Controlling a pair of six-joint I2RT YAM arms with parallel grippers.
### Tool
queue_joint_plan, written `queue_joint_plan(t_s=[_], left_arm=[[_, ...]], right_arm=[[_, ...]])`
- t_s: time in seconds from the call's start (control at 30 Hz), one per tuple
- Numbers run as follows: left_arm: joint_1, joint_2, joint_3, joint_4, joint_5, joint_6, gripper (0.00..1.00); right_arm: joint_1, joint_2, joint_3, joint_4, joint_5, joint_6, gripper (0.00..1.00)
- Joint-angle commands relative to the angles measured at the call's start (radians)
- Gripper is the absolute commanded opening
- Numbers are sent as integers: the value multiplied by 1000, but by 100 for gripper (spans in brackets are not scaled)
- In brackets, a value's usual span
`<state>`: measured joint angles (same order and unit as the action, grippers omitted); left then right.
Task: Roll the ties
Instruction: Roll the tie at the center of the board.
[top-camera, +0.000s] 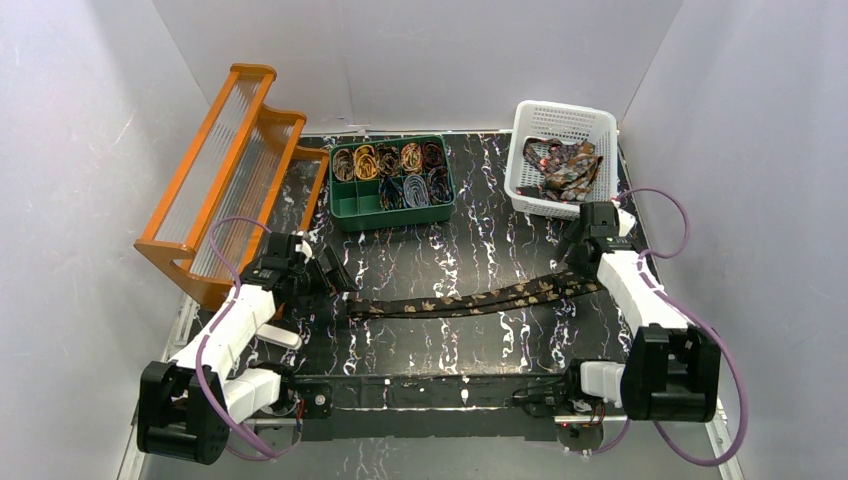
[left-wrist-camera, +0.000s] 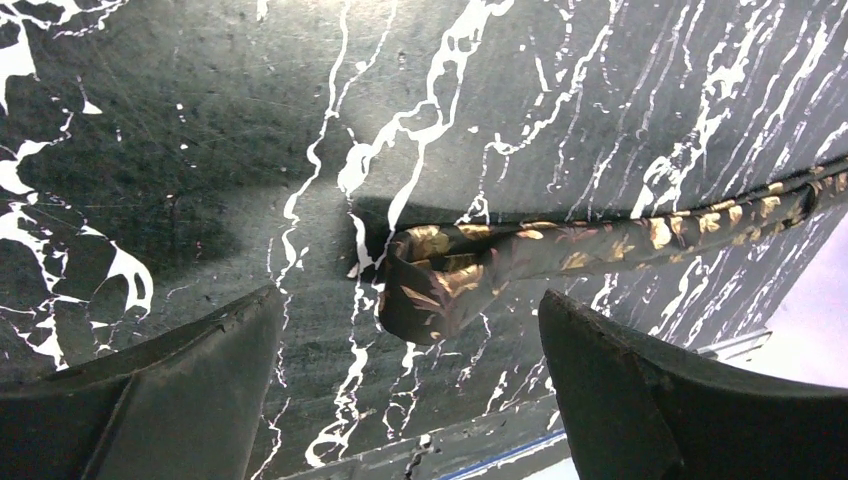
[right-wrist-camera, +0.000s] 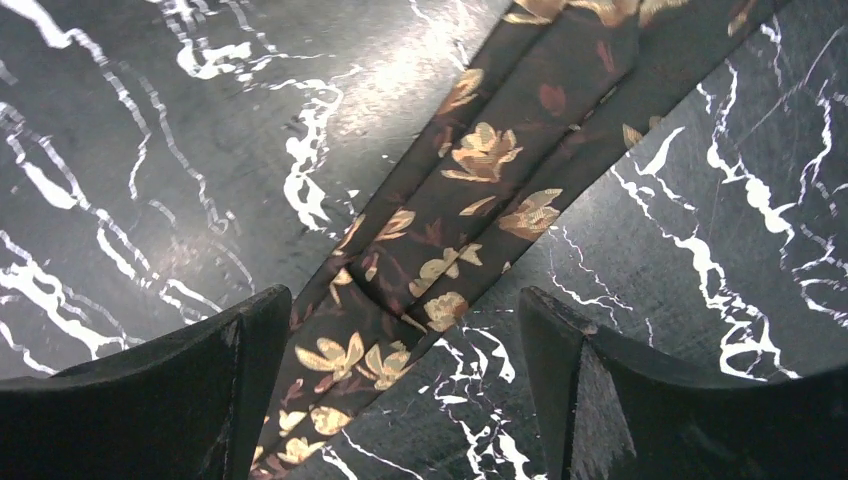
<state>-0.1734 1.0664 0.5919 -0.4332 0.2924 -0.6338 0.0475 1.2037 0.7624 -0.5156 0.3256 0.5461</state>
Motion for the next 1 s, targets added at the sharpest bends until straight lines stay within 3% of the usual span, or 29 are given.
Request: queue_joint_plan(t_s=[0.0,0.17,0.3,0.97], left_arm=[[-4,-4,-30,8,-42,-38,96],[-5,5,-28,7,-46,-32,96],[-5,2,-25,7,-46,-34,95],[-4,24,-5,-18,-58,-18,95]], right_arm=[[-60,80,12,11,-39,82,89],[-75,192,52,47,-56,111,81],[-75,259,98,8,1,139,83],[-75,293,19,-3,36,225,77]])
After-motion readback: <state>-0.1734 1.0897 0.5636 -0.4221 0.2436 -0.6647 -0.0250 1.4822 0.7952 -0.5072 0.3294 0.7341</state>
